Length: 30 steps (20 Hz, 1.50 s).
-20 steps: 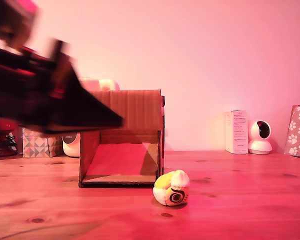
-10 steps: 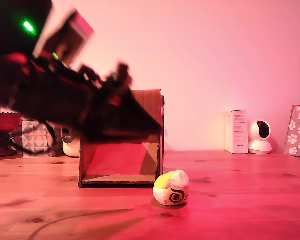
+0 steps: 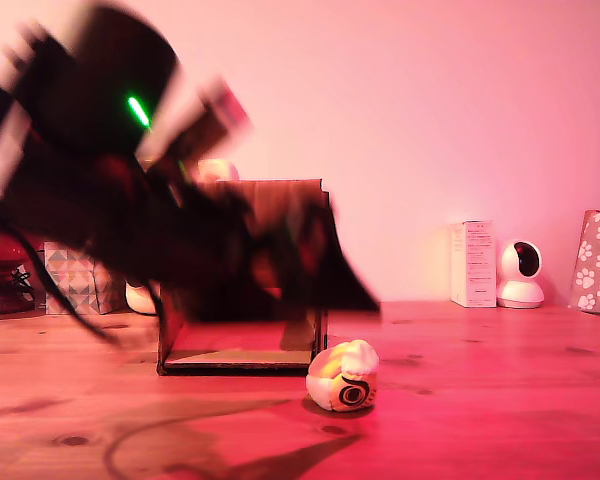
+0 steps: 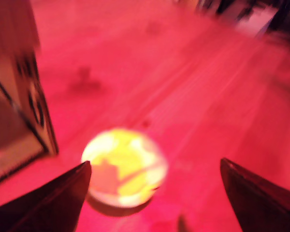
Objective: Drop the footbag into the cardboard dice tower
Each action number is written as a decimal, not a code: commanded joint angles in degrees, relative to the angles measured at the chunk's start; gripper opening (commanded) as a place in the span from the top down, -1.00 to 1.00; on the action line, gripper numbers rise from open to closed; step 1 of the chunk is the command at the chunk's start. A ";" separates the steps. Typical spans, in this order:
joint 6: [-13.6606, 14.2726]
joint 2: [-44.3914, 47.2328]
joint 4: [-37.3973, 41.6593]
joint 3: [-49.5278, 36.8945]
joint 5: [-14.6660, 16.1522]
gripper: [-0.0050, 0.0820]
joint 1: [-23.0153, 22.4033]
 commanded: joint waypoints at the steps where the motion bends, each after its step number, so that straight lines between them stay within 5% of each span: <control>1: 0.46 2.80 0.39 1.73 -0.26 -0.91 -0.17; 6: 0.96 8.50 -1.60 6.21 -3.87 -0.91 -0.17; 8: 2.27 9.03 -3.76 7.13 -3.91 -0.74 -0.17; 12: 3.30 9.03 -5.97 7.37 -3.87 0.51 -0.17; 13: 3.30 8.98 -5.97 7.39 -3.82 0.69 -0.17; 30: 3.41 -19.43 -27.98 7.39 -3.04 0.74 -0.15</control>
